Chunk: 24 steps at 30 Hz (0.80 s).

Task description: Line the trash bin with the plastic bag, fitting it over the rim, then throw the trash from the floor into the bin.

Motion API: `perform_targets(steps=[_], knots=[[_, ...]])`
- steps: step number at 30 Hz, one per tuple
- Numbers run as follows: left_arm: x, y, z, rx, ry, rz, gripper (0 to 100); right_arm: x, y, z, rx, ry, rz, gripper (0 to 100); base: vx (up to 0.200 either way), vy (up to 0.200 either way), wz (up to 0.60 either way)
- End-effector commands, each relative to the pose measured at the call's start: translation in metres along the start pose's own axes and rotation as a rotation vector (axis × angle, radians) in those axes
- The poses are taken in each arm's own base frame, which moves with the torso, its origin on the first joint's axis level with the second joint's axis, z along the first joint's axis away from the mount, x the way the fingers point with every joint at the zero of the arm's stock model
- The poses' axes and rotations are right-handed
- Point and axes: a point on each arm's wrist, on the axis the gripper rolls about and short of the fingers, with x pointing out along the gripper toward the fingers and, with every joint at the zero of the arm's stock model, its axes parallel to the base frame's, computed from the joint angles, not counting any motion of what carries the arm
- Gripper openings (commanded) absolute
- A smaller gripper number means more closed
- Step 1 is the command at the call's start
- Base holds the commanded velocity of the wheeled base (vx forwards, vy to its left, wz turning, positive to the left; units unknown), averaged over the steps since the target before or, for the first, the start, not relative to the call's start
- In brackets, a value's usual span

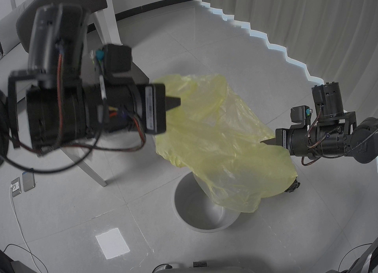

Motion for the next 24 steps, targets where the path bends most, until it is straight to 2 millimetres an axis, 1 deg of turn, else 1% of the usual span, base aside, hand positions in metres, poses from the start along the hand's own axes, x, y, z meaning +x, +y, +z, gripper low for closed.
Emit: perform_targets(steps=[1,4,5,6,10,12,13,16,20,24], knots=[[0.02,0.011,-0.058,-0.125,0.076,0.041,0,0.002,-0.02,-0.024,-0.013,0.117,-0.118,0,0.0,0.0,0.0],[0.029,0.013,-0.08,-0.183,0.131,0.05,0,0.014,-0.029,-0.036,-0.017,0.164,-0.164,0,0.0,0.0,0.0],[0.032,0.013,-0.083,-0.192,0.141,0.053,0,0.017,-0.03,-0.038,-0.016,0.168,-0.167,0,0.0,0.0,0.0],[0.038,0.015,-0.092,-0.218,0.161,0.064,0,0.023,-0.034,-0.043,-0.01,0.18,-0.173,0,0.0,0.0,0.0],[0.056,0.02,-0.112,-0.263,0.169,0.075,0,0.039,-0.041,-0.056,-0.014,0.167,-0.169,0,0.0,0.0,0.0],[0.06,0.022,-0.117,-0.265,0.168,0.078,0,0.043,-0.043,-0.057,-0.014,0.155,-0.166,0,0.0,0.0,0.0],[0.068,0.024,-0.121,-0.27,0.152,0.075,0,0.047,-0.046,-0.06,-0.014,0.139,-0.159,0,0.0,0.0,0.0],[0.078,0.027,-0.13,-0.271,0.161,0.082,0,0.054,-0.051,-0.064,-0.009,0.141,-0.159,0,0.0,0.0,0.0],[0.088,0.029,-0.139,-0.274,0.19,0.088,0,0.065,-0.054,-0.072,-0.004,0.179,-0.156,0,0.0,0.0,0.0],[0.1,0.028,-0.15,-0.291,0.218,0.093,0,0.079,-0.057,-0.083,0.0,0.231,-0.139,0,0.0,0.0,0.0]])
